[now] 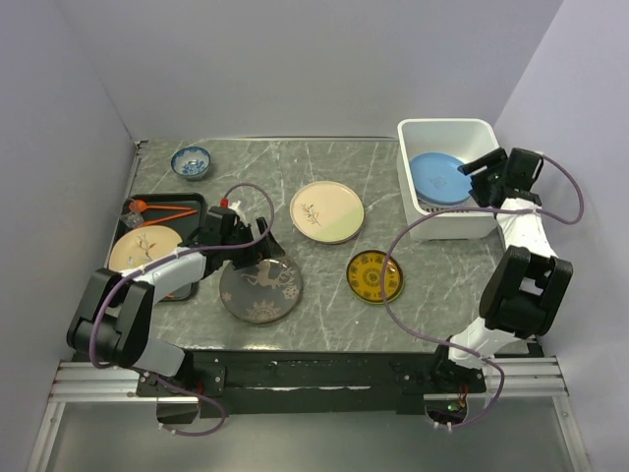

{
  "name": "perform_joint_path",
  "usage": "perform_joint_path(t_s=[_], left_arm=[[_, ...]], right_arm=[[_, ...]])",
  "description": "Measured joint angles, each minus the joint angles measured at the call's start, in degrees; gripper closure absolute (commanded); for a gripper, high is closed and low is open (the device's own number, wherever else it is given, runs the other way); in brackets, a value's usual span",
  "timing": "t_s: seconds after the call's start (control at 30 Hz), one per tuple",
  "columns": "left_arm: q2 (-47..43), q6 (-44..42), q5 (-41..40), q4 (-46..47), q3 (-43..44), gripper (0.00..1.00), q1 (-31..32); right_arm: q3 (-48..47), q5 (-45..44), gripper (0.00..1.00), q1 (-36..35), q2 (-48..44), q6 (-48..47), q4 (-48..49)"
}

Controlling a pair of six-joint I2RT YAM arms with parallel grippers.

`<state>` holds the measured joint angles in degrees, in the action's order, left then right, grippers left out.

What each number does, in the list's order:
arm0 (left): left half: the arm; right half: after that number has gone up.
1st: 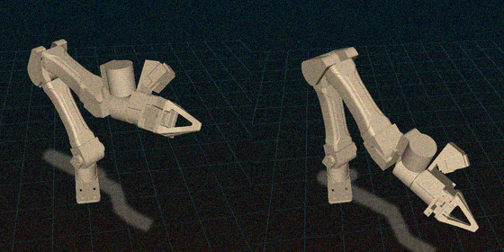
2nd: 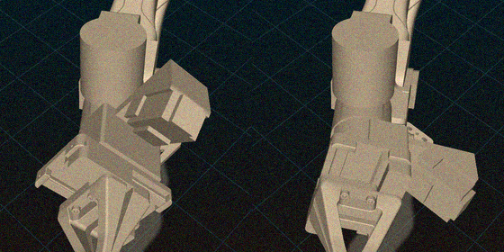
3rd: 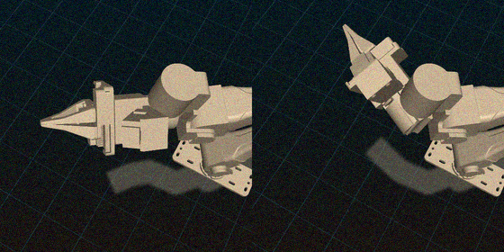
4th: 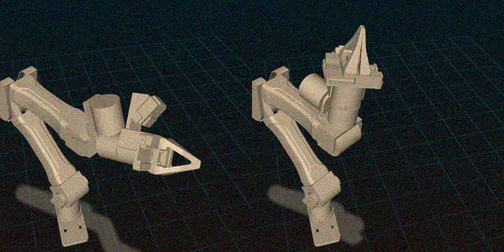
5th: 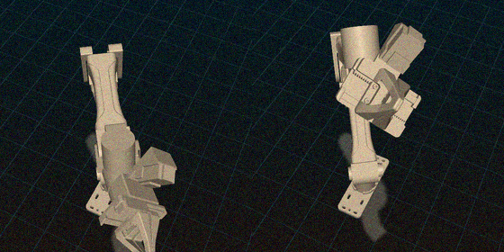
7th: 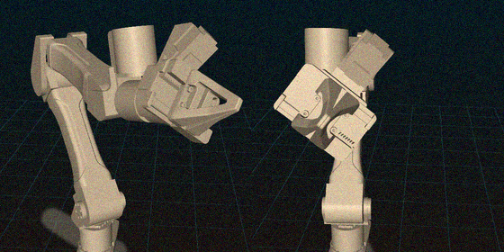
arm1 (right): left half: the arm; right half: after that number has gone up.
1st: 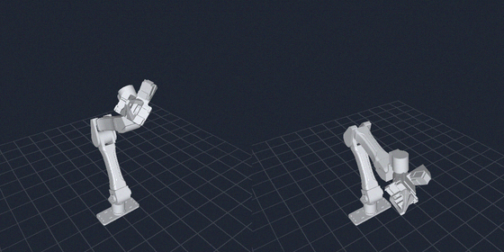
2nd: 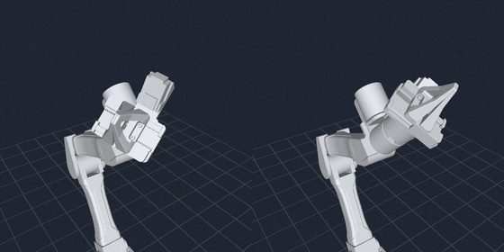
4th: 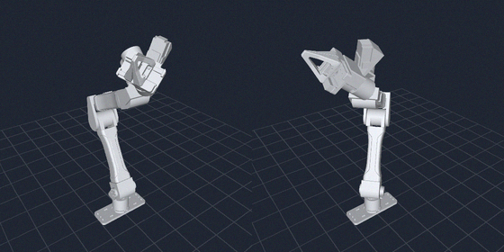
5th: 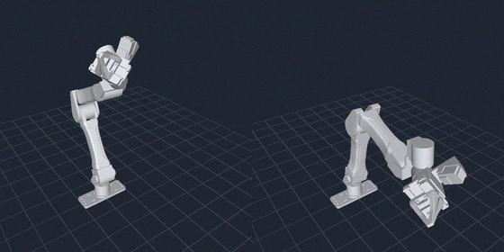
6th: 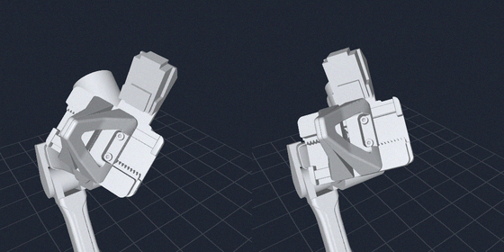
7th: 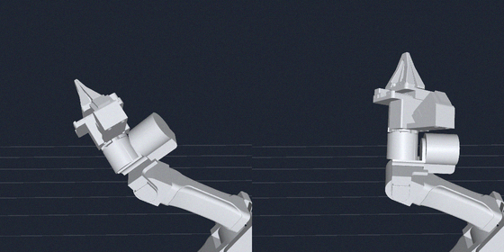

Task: Place the plates into the plastic bin on the countertop
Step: Place the plate in the plastic bin, then pick up the plate at the center of the board.

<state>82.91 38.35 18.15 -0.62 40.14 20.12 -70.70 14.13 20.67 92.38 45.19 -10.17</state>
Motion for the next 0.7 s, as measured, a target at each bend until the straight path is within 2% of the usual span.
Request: perform_joint_path(t_s=[0.37, 0.5, 0.7], left_arm=[[-3.32, 0.17, -0.57, 0.0, -1.46, 0.01, 0.02], [-3.98, 0.22, -1.25, -0.04, -1.49, 0.01, 0.02], [-5.7, 0.28, -3.76, -1.46, -1.81, 0.01, 0.02]], right_arm=[[-0.04, 0.72, 0.17, -1.62, -6.12, -0.11, -0.22], [-1.62, -0.37, 0.15, -6.78, -8.07, -1.53, -2.51], [-3.72, -2.8, 0.15, -19.65, -11.08, -4.33, -4.9]])
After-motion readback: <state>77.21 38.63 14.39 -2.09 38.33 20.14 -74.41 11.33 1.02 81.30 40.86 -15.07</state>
